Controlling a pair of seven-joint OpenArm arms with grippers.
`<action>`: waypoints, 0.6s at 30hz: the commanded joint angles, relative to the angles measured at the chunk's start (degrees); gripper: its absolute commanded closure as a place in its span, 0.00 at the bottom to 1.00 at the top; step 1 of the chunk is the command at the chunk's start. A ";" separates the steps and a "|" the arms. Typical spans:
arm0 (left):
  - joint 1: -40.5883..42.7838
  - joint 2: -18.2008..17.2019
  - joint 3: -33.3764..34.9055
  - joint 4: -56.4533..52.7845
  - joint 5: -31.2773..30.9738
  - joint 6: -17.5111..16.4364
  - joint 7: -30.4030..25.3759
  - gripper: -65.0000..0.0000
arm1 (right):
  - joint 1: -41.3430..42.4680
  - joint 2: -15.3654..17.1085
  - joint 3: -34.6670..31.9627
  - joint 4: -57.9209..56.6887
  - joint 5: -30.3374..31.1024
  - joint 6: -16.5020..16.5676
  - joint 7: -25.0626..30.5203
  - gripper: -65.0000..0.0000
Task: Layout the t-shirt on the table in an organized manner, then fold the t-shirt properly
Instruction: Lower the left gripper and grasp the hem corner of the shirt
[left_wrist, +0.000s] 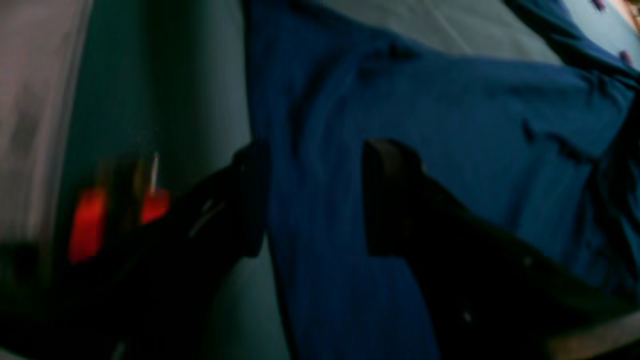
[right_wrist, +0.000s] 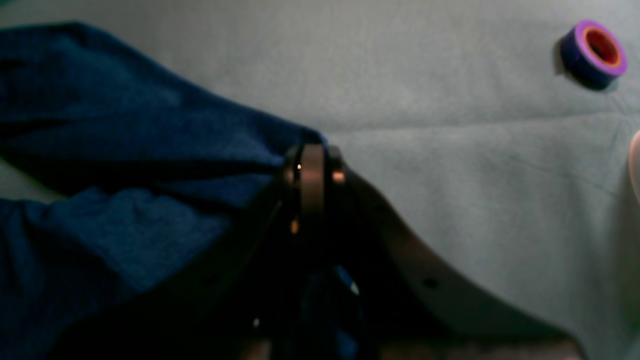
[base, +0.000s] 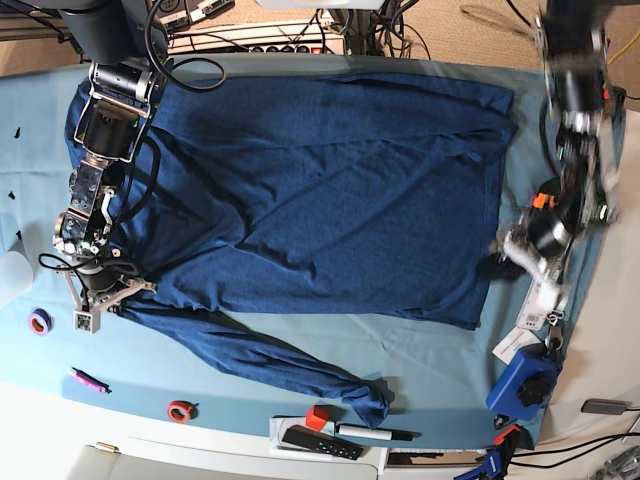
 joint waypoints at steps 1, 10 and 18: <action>-3.80 -1.01 1.03 -2.29 -0.11 -0.22 -1.75 0.50 | 1.75 0.83 0.13 1.07 0.28 -0.22 1.22 1.00; -21.35 -1.01 3.91 -28.94 0.92 -0.31 -5.18 0.49 | 1.75 0.81 0.11 1.07 0.31 -0.20 1.25 1.00; -23.28 0.09 3.93 -34.97 2.08 -0.26 -6.23 0.49 | 1.75 0.81 0.13 1.07 0.31 -0.17 1.27 1.00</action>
